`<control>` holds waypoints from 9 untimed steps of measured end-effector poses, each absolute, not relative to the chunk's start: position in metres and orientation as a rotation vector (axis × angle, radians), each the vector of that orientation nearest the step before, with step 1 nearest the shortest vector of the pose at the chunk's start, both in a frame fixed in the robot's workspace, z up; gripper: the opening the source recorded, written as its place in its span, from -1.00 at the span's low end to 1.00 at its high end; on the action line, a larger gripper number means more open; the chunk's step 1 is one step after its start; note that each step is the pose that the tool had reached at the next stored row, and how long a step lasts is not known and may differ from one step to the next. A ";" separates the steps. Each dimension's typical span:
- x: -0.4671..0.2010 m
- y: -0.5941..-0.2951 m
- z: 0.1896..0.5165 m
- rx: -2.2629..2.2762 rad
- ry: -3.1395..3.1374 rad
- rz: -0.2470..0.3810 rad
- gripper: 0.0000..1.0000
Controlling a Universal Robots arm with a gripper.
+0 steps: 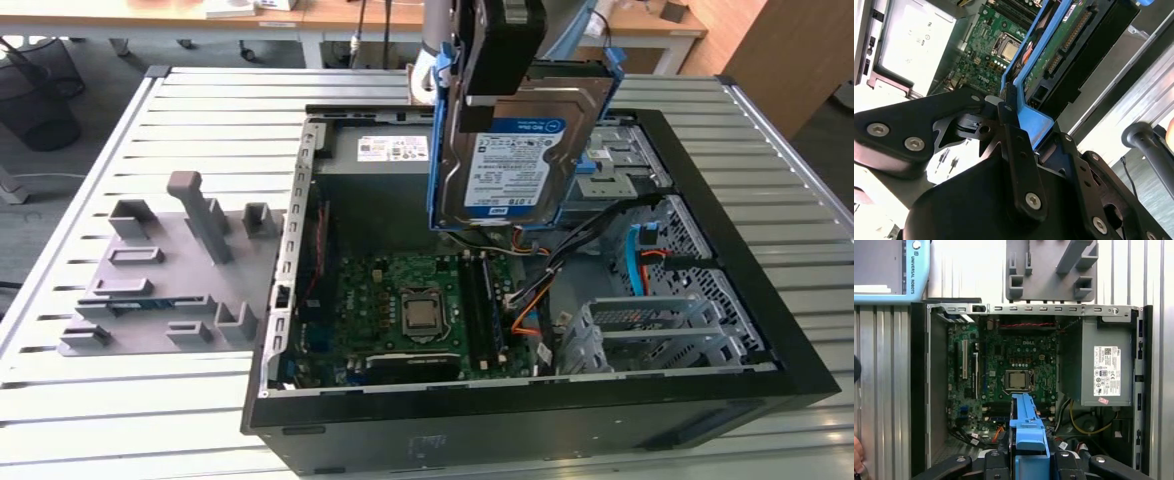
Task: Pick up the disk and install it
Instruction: 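Insert the disk into the insertion slot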
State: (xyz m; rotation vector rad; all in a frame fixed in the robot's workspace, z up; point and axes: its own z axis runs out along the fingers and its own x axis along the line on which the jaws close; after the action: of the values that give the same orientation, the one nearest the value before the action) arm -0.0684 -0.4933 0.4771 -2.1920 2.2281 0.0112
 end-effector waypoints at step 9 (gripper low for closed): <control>-0.068 -0.505 0.477 -2.193 2.230 0.008 -0.27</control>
State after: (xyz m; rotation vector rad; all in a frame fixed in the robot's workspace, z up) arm -0.0684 -0.5050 0.4769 -2.1934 2.2296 0.0082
